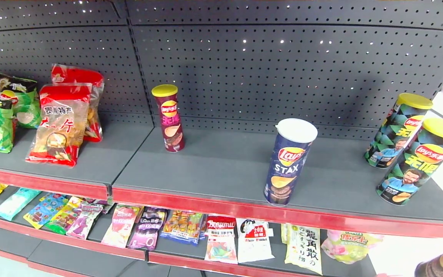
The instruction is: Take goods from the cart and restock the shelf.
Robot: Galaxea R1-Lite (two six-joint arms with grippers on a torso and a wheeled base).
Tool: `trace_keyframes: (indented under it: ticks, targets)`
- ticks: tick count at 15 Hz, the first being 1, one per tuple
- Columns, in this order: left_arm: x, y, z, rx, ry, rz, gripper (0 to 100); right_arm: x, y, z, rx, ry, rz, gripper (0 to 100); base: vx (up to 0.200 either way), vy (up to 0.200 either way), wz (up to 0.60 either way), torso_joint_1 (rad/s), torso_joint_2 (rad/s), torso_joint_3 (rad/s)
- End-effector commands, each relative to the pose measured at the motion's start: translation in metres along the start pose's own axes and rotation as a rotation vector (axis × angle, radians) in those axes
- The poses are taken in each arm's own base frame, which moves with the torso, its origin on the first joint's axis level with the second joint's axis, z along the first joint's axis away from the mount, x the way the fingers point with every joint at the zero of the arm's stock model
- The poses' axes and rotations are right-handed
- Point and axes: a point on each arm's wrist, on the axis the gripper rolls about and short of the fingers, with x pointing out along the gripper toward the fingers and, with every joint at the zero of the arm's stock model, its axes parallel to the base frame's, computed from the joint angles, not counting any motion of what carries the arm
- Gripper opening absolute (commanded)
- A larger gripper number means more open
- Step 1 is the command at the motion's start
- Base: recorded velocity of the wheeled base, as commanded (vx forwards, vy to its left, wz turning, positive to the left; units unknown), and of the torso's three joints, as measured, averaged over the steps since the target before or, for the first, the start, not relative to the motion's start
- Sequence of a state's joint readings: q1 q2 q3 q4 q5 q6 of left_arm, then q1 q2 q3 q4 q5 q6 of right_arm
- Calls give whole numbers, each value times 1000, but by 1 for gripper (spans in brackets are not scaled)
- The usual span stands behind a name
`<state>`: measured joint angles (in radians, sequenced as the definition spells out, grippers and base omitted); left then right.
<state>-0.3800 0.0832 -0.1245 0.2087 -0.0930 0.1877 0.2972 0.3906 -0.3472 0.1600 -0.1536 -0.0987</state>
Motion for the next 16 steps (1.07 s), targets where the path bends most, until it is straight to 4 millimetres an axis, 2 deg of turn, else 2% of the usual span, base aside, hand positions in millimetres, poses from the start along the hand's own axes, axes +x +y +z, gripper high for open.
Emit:
trace_keyframes:
  ticks: [1,4,10,12,14,16]
  targets:
    - [-2,0,-1,0,-22,9,100,-3,0,-1,-13,-17,-4,0,0,0,0,0,0,0]
    - [-5,-1,-3,2,-59,9,100,-1,0,-2,-34,-7,-14,0,200,0,0,-2,-6,4]
    - [-7,-2,-4,4,-83,8,100,7,0,15,-44,16,1,0,0,0,0,0,0,0]
    - [-7,-1,-4,-32,-77,31,100,16,0,33,-54,28,43,0,0,0,0,0,0,0]
    - [-7,-1,-4,-79,-76,44,100,34,3,52,-56,69,117,0,0,0,0,0,0,0]
    - [-7,-1,-4,-105,-64,137,100,55,6,62,-56,91,185,0,0,0,0,0,0,0]
